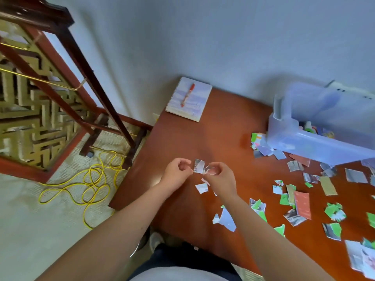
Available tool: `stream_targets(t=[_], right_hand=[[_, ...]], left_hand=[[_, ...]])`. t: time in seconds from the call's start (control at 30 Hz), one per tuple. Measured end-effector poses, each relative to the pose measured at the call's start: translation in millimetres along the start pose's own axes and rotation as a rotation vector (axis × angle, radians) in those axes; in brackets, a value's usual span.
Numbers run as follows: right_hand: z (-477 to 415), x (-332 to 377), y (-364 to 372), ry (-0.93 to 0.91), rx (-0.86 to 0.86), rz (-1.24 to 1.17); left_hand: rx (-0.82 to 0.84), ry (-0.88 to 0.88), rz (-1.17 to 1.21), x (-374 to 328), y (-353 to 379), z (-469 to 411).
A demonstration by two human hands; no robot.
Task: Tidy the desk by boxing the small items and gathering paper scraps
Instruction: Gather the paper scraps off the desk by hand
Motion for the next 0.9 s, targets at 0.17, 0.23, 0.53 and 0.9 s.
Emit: stream_targets(t=[0.17,0.23,0.53,0.9], right_hand=[[-26,-23,-11,0.001,0.05,0.274],[-33,-26,-10,-0.011,0.1,0.37],[-52,-20,-1,-0.156,0.169,0.695],[-63,-19,4,-0.166,0.295,0.704]], left_hand=[[-0.016,0.031,-0.173,-13,28,-15],[-0.054,0.042,-0.243,-18,33,-20],[-0.18,-0.029,-0.558,-13,43,-39],[-0.176,-0.027,-0.529,-12,46,-42]])
Point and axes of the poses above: each hand's wrist, its own z-axis away from the middle knuckle, its own y-axis out of the palm, x = y × z, the point moved 6 cm from there along -z, towards the middle knuckle, and after that the axes turned 4 degrees about -y, right-handed, at the moved point
